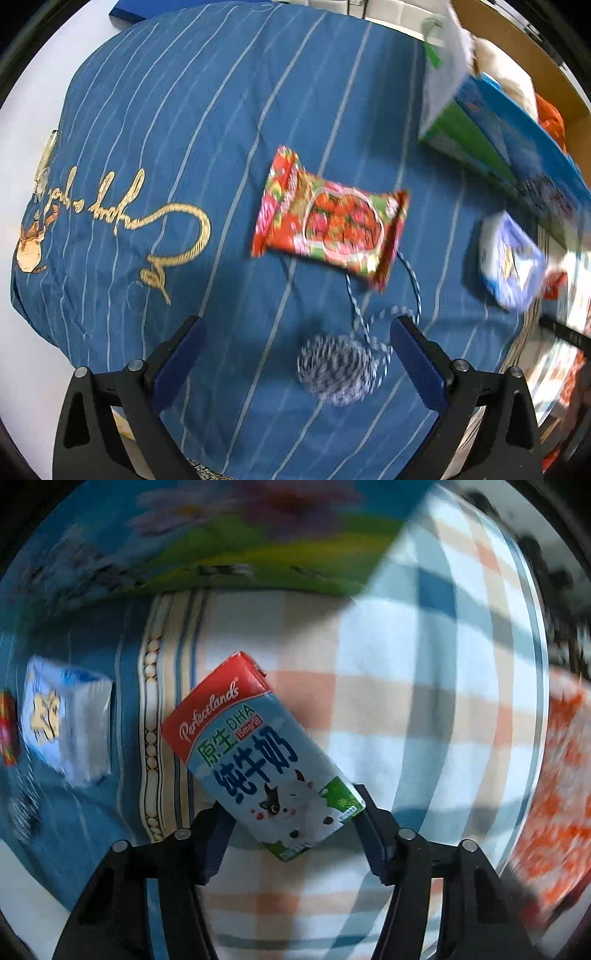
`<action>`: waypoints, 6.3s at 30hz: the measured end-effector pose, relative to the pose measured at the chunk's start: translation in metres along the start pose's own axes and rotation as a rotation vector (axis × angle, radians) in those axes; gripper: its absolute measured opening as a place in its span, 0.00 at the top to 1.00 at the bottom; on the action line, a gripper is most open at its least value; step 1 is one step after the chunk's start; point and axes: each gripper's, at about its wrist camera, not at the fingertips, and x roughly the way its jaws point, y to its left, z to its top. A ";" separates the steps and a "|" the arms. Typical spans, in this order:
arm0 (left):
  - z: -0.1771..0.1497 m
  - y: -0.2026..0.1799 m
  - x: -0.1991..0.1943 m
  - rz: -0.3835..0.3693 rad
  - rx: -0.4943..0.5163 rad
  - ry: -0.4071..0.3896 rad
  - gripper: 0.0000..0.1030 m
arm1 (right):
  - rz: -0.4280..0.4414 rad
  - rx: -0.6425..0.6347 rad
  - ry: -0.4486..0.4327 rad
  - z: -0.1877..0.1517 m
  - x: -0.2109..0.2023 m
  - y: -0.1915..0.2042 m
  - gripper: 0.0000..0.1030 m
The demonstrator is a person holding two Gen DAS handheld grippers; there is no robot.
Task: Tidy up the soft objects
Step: 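Grasp the red candy packet with the left tool while the right tool grasps the milk carton, then lower the candy packet and milk carton into the box and release both, then grasp the yarn ball with the left tool while the right tool grasps the tissue pack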
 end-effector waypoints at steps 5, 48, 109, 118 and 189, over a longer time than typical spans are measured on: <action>0.032 0.003 0.009 -0.007 -0.021 0.001 0.01 | 0.108 0.163 0.049 -0.012 0.003 -0.020 0.43; -0.027 -0.079 -0.076 -0.164 0.195 -0.169 0.30 | 0.114 0.105 -0.138 -0.071 -0.080 0.046 0.51; 0.177 -0.191 -0.043 -0.220 0.280 -0.028 0.31 | -0.030 0.041 -0.441 0.161 -0.125 0.054 0.52; 0.174 -0.195 0.001 -0.231 0.258 0.079 0.31 | 0.011 0.011 -0.307 0.140 -0.092 0.048 0.51; 0.001 -0.099 -0.236 -0.158 0.232 -0.535 0.01 | 0.146 0.067 -0.599 -0.071 -0.283 0.040 0.02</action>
